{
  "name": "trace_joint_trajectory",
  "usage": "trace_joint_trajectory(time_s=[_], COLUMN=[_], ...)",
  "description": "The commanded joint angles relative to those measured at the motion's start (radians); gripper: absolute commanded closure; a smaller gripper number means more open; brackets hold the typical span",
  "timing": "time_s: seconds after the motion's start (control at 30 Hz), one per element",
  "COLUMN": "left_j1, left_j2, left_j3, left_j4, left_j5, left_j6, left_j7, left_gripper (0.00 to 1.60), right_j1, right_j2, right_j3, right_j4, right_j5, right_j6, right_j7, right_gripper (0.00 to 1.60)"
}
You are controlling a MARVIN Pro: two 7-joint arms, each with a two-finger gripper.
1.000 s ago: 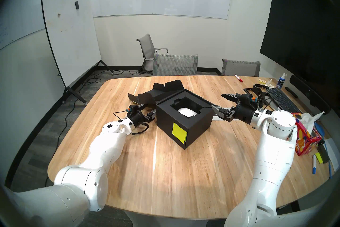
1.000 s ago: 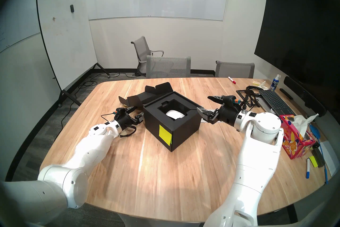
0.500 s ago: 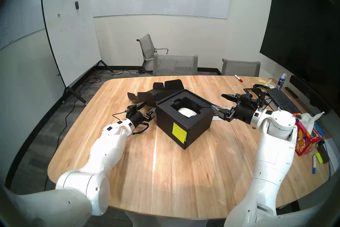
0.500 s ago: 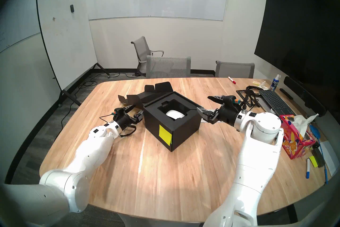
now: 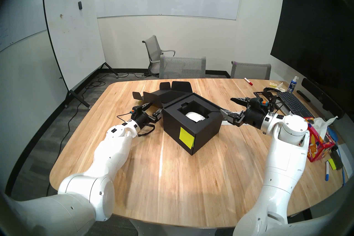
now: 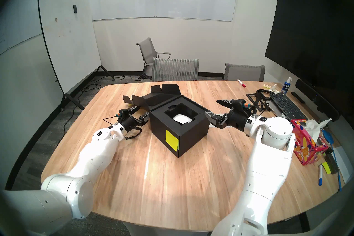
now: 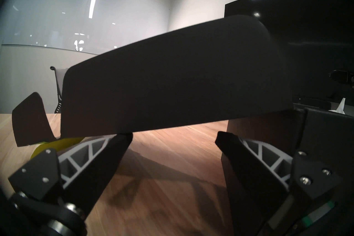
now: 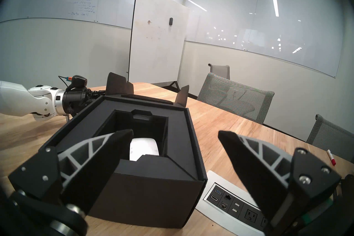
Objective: Open the box and place the mouse inside
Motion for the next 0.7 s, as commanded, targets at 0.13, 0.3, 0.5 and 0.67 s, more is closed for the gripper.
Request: trace_joint_trajectory(time_s=[0.13, 0.3, 0.5, 0.67], left_j1=[-0.086, -0.098, -0.102, -0.100], left_j2=[-0.006, 0.002, 0.020, 0.036], left_j3=[0.010, 0.015, 0.020, 0.022], left_j4=[-0.005, 0.010, 0.021, 0.007], left_j5=[0.005, 0.007, 0.010, 0.010], left_j6=[-0.010, -0.025, -0.064, -0.088], left_j7=[0.002, -0.001, -0.018, -0.037], left_gripper=[0.00, 0.00, 0.00, 0.00], right_j1=[0.018, 0.018, 0.019, 0.019], right_j2=[0.000, -0.001, -0.001, -0.002], right_j3=[-0.002, -0.001, 0.000, 0.001], right_j4=[-0.018, -0.018, -0.018, -0.018], right_j5=[0.005, 0.004, 0.003, 0.002], right_j6=[0.001, 0.001, 0.001, 0.000], right_j7=[0.001, 0.002, 0.003, 0.004], right_gripper=[0.00, 0.00, 0.00, 0.00])
